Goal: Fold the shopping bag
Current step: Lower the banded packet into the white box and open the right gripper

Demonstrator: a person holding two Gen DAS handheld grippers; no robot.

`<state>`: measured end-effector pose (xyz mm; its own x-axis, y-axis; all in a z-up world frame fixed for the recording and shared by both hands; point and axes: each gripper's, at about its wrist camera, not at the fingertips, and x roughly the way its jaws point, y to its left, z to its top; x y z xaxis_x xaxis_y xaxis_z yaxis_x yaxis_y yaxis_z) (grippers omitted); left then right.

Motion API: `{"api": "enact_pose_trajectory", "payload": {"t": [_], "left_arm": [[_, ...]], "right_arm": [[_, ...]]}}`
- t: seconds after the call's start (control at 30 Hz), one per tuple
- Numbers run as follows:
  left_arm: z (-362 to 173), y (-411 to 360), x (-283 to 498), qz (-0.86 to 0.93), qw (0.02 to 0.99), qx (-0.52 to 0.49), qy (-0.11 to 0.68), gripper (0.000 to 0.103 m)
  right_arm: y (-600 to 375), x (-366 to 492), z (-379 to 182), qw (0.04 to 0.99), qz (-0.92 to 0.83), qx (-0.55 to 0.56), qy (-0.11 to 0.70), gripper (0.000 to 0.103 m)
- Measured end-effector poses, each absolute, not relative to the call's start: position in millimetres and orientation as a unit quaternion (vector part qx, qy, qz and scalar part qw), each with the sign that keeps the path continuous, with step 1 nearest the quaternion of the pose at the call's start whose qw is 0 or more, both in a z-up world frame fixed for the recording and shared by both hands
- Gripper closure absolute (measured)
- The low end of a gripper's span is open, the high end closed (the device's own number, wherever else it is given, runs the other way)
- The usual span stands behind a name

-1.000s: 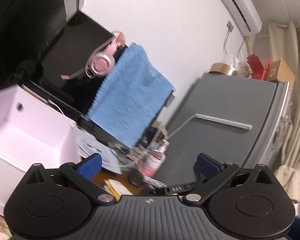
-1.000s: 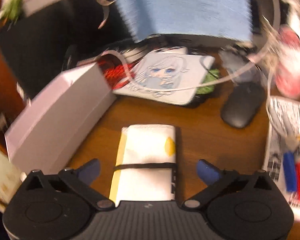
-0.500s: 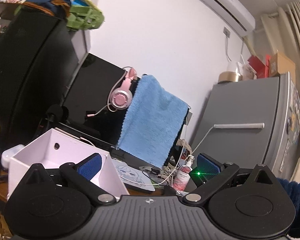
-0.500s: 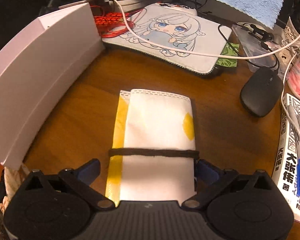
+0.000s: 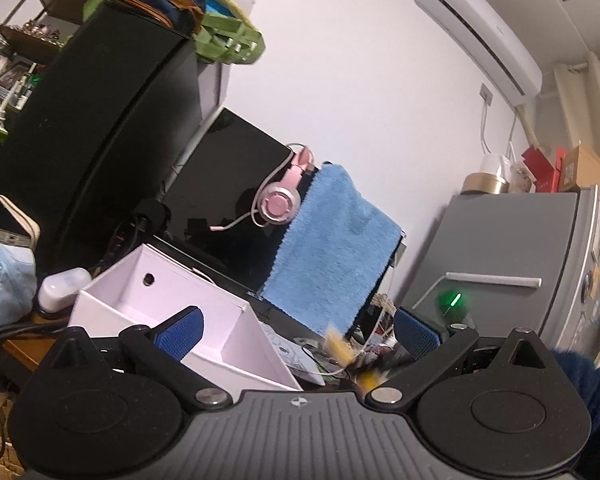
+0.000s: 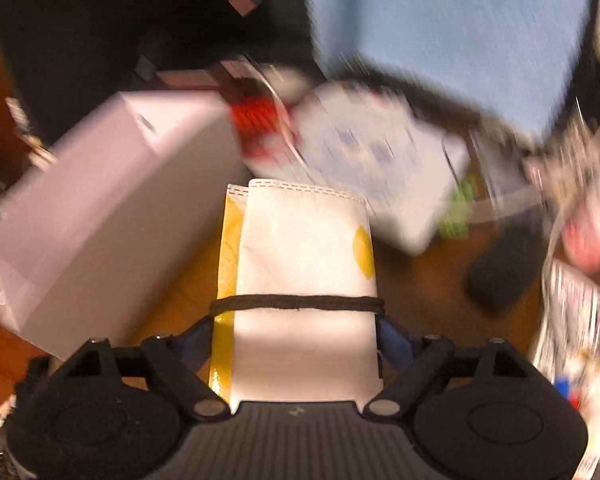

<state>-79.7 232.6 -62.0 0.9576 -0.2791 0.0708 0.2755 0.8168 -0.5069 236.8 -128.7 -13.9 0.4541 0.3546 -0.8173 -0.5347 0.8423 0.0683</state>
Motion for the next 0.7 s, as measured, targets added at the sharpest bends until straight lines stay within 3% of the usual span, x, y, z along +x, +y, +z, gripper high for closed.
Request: {"api": "enact_pose_trajectory", "payload": {"t": [0.13, 0.27, 0.47, 0.7], "left_arm": [[-67, 241, -84, -0.128, 0.954, -0.27, 0.0, 0.001], [-70, 249, -91, -0.116, 0.955, -0.274, 0.0, 0.001], [-72, 258, -103, -0.106, 0.959, -0.262, -0.012, 0.001], [-76, 257, -107, -0.07, 0.973, -0.22, -0.01, 0.001]], "right_arm": [[-71, 218, 64, 0.854, 0.352, -0.142, 0.357, 0.018], [11, 212, 96, 0.815, 0.447, -0.204, 0.306, 0.018], [125, 240, 33, 0.738, 0.456, -0.324, 0.378, 0.018], [182, 261, -63, 0.66, 0.44, -0.444, 0.416, 0.018]]}}
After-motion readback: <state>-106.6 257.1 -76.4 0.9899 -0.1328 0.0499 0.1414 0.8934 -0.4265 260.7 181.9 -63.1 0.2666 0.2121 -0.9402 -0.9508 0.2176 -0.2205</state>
